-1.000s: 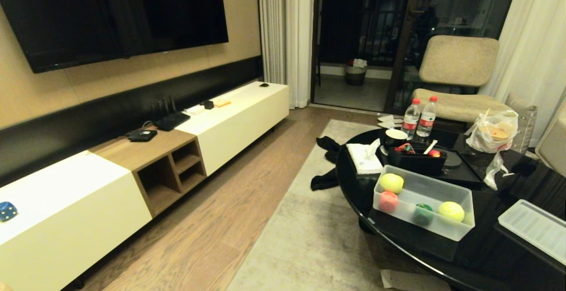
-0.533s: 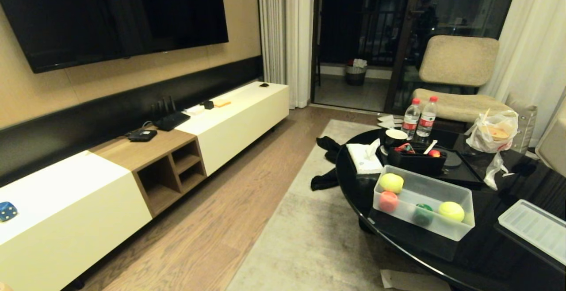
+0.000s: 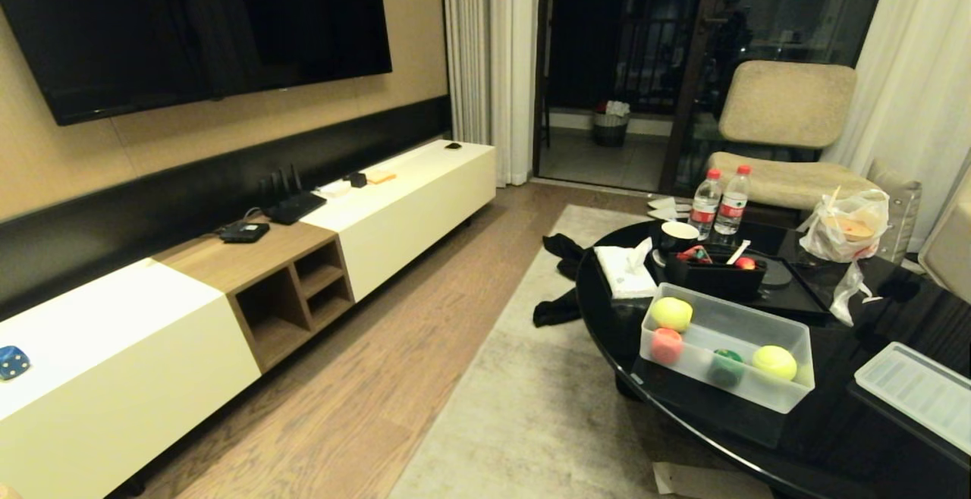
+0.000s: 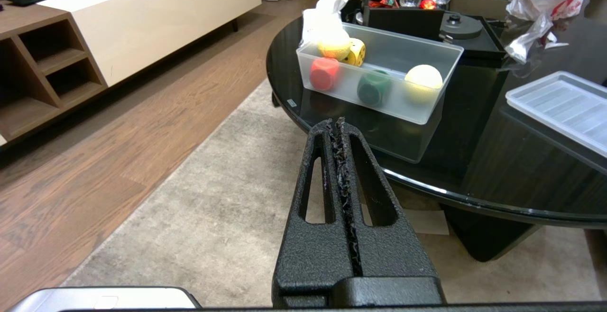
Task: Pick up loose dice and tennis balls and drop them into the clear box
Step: Put the toys in the box
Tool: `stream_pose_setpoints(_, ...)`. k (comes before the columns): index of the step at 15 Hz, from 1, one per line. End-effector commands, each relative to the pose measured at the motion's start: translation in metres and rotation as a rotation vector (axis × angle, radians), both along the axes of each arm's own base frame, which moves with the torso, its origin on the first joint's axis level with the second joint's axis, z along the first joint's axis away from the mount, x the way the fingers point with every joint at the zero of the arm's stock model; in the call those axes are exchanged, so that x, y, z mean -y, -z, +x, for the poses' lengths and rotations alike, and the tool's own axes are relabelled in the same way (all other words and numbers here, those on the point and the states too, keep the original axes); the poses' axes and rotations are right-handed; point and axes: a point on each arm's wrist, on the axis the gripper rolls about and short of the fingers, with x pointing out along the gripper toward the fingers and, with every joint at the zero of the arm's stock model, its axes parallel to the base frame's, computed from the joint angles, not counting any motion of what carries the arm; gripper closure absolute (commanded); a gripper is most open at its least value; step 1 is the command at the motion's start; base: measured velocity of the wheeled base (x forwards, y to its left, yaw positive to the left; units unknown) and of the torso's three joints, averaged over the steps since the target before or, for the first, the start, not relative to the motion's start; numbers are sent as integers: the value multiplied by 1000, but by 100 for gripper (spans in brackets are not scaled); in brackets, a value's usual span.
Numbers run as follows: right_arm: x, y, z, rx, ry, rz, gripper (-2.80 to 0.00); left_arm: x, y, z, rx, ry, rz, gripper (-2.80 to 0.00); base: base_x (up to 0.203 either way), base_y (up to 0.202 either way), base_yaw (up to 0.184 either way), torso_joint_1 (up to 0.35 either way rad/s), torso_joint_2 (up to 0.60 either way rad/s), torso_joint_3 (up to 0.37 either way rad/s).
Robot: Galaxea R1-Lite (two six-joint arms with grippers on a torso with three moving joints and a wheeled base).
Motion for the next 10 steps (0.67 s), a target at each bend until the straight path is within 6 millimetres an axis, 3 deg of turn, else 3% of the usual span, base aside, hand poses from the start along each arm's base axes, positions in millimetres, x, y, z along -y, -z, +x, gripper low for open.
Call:
stream_pose_setpoints(1,0,0,0,-1,0,0,0,0,0,0,-3,1,-1,0,0,0,0,0,0,0)
stream_pose_setpoints(10,0,0,0,-2,-2,-5,0,0,0,0,-3,0,0,0,0,0,0,0,0,0)
